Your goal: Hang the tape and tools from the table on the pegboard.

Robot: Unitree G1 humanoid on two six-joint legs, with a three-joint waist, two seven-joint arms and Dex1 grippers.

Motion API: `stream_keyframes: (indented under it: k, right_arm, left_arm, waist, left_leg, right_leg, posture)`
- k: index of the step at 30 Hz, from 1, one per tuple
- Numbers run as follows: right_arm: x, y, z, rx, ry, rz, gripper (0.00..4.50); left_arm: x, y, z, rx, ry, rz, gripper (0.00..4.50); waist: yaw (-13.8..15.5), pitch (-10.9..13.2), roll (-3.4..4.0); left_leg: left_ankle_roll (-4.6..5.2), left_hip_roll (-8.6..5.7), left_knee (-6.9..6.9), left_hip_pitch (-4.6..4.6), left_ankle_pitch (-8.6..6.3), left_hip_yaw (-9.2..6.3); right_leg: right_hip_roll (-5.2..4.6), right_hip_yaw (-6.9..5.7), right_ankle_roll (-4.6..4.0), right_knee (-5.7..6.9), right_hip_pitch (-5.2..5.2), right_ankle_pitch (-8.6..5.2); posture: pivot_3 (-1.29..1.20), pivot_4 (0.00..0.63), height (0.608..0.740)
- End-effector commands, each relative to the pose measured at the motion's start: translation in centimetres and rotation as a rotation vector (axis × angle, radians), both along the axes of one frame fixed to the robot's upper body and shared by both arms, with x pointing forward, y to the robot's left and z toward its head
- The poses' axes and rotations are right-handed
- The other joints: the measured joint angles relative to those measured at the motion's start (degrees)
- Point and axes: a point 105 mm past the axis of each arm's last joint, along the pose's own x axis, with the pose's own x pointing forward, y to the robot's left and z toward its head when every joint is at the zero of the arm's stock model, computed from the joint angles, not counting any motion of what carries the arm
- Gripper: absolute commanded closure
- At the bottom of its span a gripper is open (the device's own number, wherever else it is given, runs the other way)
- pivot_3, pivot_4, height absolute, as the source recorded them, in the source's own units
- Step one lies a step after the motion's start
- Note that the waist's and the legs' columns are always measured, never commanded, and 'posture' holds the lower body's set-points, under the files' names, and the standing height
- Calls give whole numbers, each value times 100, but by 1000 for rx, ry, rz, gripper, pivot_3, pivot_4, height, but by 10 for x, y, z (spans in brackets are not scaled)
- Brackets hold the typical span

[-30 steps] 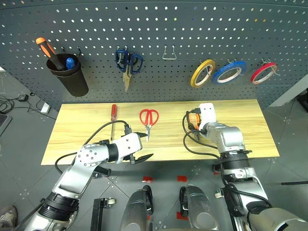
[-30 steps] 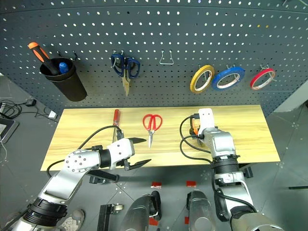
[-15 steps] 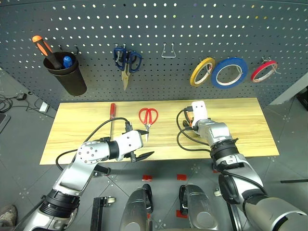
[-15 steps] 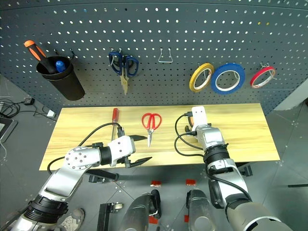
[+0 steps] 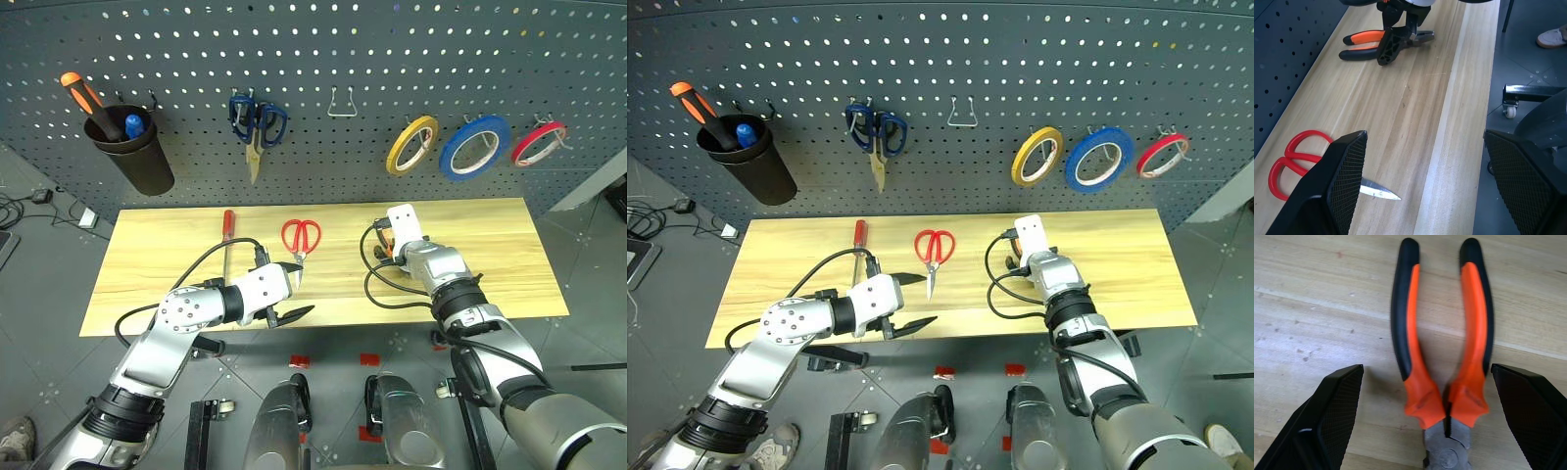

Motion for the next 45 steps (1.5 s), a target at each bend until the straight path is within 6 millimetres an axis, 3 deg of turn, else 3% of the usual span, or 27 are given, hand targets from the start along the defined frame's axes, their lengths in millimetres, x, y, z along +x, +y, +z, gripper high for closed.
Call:
stream_keyframes:
  k: [1,7,10,15,19,21,23,27,30,32,33,38,45]
  right_arm:
    - [7,-5,9,8,-13,-7,44]
    - [11,-13,8,13,6,-17,44]
    - [11,-12,6,9,11,4,635]
    - [12,-8,6,7,-16,25,2160]
    - [17,-1,20,-7,-112,54,2161]
    - [16,3,34,0,-189,71,2161]
    - [1,14,52,33,-284,119,2162]
    - [-56,39,87,121,-483,205,2162]
    - [-96,57,129,188,-687,240,2162]
    - [-108,62,143,215,-751,242,2162]
    - [-112,68,164,230,-845,255,2162]
    - [-107,94,247,266,-1188,320,2162]
    - [-72,110,293,223,-1370,324,2162]
  left_arm:
    - [1,-2,8,-6,-33,-12,495]
    - [3,-1,11,-41,-34,4,495]
    - [7,4,15,-98,-16,56,495]
    - [13,22,19,-203,11,186,495]
    - [15,40,25,-262,7,284,495]
    - [14,46,30,-309,2,322,495]
    - [11,50,37,-365,-2,355,495]
    - [1,60,47,-449,-10,411,495]
    - [-3,75,56,-523,-16,486,495]
    - [-5,79,59,-549,-12,506,495]
    - [-6,80,61,-556,-6,511,495]
    - [-4,78,83,-562,9,485,495]
    - [7,64,111,-491,-14,403,495]
  waist:
    - [-1,0,0]
    - [-6,0,0]
    - [-10,0,0]
    - [-15,0,-1]
    - [-28,0,0]
    - [-24,0,0]
    - [-4,-1,-1]
    - [36,-4,-3]
    - [17,-4,-4]
    - [13,-4,-5]
    - [26,-5,-6]
    - [36,-5,-10]
    - [64,-16,-32]
  left_leg:
    - [0,0,1,0,0,1]
    - [-3,1,-1,0,1,5]
    - [-8,1,-2,0,4,9]
    - [-14,2,-2,0,8,9]
    - [-15,2,-2,-1,7,10]
    - [-17,3,-5,-4,8,9]
    - [-18,3,-6,-12,8,9]
    - [-22,4,1,-68,9,3]
    - [-25,12,9,-84,7,2]
    - [-25,11,15,-84,6,1]
    - [-25,11,16,-83,6,-3]
    - [-17,18,24,-81,25,-10]
    - [-49,30,17,-79,61,-26]
  right_leg:
    - [0,1,0,0,0,0]
    - [1,0,0,0,-2,0]
    - [1,0,0,-2,-3,0]
    - [1,0,0,-2,-2,0]
    - [1,0,0,-3,-3,0]
    - [1,2,1,-2,-7,0]
    - [1,4,1,-4,-14,0]
    - [1,1,2,-3,-64,-1]
    - [9,0,4,-6,-79,-1]
    - [10,3,5,5,-84,-2]
    - [11,1,6,10,-83,-2]
    - [22,2,17,13,-88,6]
    - [48,-3,-31,17,-83,40]
  posture:
    - [-201,306,740]
    - [-202,300,740]
    - [-205,298,740]
    - [-205,298,740]
    - [-210,296,740]
    - [-206,293,740]
    - [-205,289,740]
    - [-211,282,740]
    - [-214,280,740]
    - [-214,280,740]
    - [-208,276,740]
    - [-191,268,740]
    - [-152,272,740]
